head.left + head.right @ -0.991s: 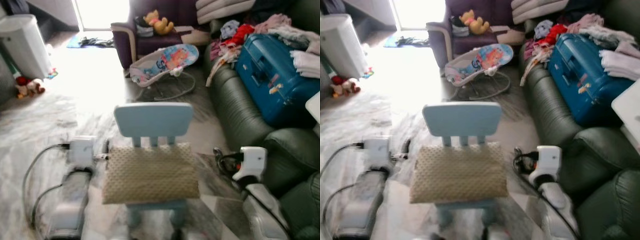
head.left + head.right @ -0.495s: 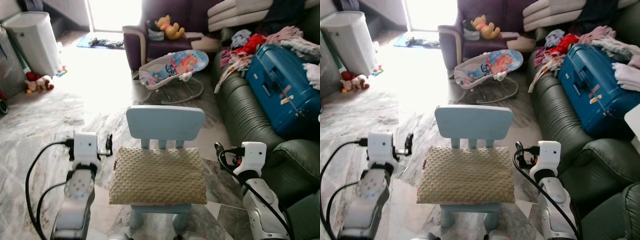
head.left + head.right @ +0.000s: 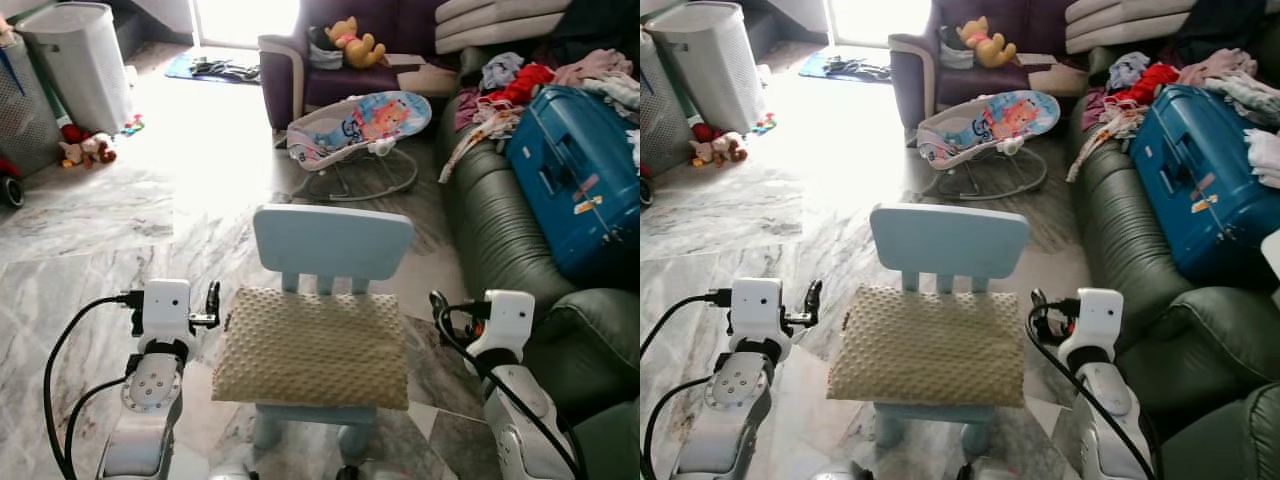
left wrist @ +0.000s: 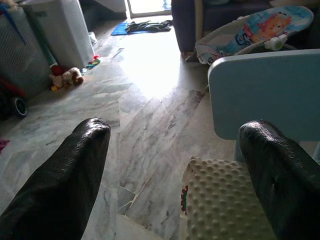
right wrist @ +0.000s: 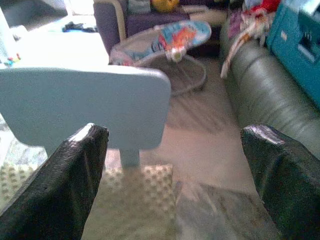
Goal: Move the pillow to the sofa
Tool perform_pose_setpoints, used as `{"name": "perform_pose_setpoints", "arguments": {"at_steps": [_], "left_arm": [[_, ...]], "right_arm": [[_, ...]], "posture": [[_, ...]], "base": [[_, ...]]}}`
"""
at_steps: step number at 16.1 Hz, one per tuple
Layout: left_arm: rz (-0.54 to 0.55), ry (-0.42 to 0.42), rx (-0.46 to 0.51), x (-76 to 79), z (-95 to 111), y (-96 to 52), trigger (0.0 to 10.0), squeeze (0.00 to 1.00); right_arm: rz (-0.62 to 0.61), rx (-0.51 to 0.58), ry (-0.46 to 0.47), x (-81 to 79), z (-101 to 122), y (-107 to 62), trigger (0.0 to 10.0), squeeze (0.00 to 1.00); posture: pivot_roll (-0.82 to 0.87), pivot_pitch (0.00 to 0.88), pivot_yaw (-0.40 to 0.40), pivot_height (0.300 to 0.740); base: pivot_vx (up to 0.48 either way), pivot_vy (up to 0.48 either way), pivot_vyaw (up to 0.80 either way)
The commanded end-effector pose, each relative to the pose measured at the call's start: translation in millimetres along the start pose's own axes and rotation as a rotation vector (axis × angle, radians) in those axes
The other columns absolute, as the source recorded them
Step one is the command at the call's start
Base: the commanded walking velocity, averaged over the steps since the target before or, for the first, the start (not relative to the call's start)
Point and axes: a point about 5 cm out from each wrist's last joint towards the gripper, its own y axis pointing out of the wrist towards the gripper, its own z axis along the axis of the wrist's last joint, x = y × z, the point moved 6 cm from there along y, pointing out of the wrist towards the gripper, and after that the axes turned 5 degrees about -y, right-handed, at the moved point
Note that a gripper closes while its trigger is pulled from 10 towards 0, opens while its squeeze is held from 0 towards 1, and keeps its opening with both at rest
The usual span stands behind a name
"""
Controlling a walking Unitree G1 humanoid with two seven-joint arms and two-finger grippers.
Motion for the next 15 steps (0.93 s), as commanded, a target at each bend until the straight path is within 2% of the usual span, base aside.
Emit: {"name": "perform_pose_setpoints", "arguments": {"at_steps": [1,2,4,7,9,11,15], "left_arm": [[-0.019,-0.001,-0.009,0.4,-1,0.7,10.0,0.00],[-0.041,-0.023,-0.019,3.8,-2,1.8,10.0,0.00],[-0.080,0.023,0.006,13.9,8,8.0,10.0,0.00],[-0.075,0.036,0.023,9.6,13,7.5,10.0,0.00],[-0.081,0.037,0.000,7.5,7,-0.8,10.0,0.00],[-0.082,0.039,-0.007,7.4,5,-4.1,10.0,0.00],[-0.066,0.028,-0.004,7.2,5,-3.1,10.0,0.00]], "right_arm": [[0.027,0.016,-0.005,-7.6,8,2.2,10.0,0.00],[0.043,0.024,0.001,-11.9,9,3.8,10.0,0.00],[0.037,0.042,0.008,-13.7,15,6.7,10.0,0.00],[0.022,0.033,0.015,-10.1,13,0.2,10.0,0.00],[-0.012,-0.005,0.041,-2.2,3,-8.8,10.0,0.00],[-0.009,-0.009,0.039,-1.6,1,-11.7,10.0,0.00],[-0.010,-0.004,0.013,4.6,7,-9.7,10.0,0.00]], "posture": [[-0.01,0.000,-0.029,0.740],[-0.02,0.000,-0.019,0.740],[-0.01,0.000,-0.009,0.730],[-0.01,0.000,-0.002,0.730],[0.00,0.000,-0.005,0.730],[0.00,0.000,-0.008,0.730],[-0.01,0.000,-0.025,0.730]], "base": [[0.000,0.000,0.00],[0.000,0.000,0.00],[0.000,0.000,0.00],[0.000,0.000,0.00],[0.000,0.000,-0.80],[0.000,0.000,-0.80],[0.000,0.000,0.00]]}}
